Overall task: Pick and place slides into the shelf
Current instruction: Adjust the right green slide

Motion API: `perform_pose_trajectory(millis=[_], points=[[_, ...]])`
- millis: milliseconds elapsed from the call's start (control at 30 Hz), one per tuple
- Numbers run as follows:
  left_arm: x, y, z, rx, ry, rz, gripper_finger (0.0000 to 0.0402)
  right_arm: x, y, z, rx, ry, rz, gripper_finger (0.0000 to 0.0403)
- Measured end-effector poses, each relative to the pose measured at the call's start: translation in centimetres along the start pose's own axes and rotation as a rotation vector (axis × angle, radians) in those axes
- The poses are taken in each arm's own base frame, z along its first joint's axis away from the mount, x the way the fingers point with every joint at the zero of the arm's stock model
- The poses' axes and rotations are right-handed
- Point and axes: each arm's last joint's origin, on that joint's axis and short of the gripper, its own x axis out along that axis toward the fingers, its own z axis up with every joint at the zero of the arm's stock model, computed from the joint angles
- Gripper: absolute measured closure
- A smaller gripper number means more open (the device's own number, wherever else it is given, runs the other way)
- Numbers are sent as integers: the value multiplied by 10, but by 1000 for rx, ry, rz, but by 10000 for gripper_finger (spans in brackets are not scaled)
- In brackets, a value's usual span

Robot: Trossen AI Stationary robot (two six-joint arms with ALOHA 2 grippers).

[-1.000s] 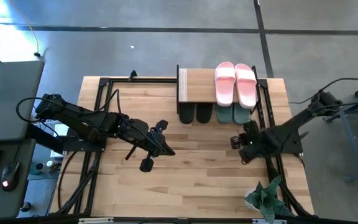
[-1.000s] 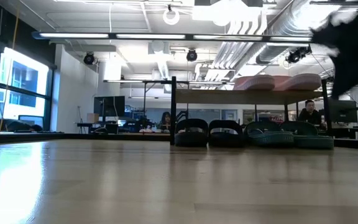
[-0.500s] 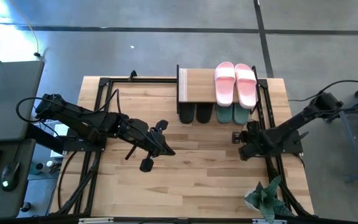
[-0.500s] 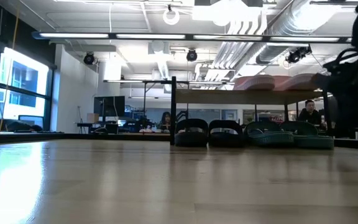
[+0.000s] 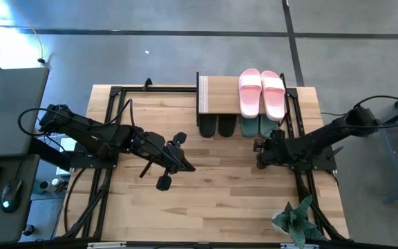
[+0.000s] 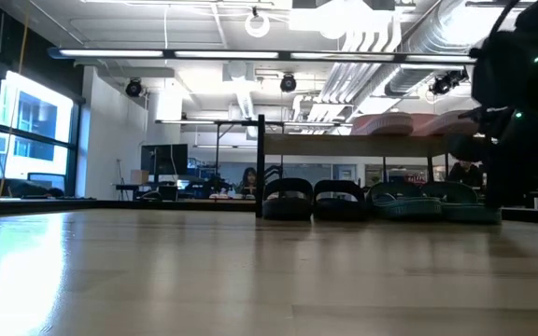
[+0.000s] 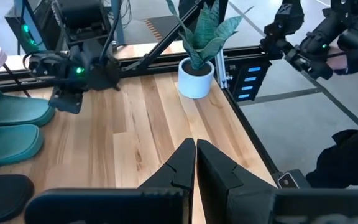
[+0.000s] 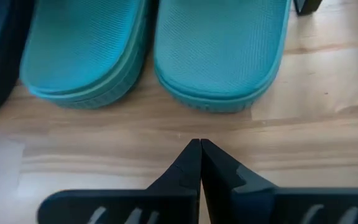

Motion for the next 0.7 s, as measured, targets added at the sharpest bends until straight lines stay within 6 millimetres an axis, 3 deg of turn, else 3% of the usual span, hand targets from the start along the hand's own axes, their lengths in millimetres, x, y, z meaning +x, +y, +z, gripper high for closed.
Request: perform_pose_trajectory(millis=[700], points=[[0,0,0,0,0,0,396,30,4,13,185,-55,-189,403]])
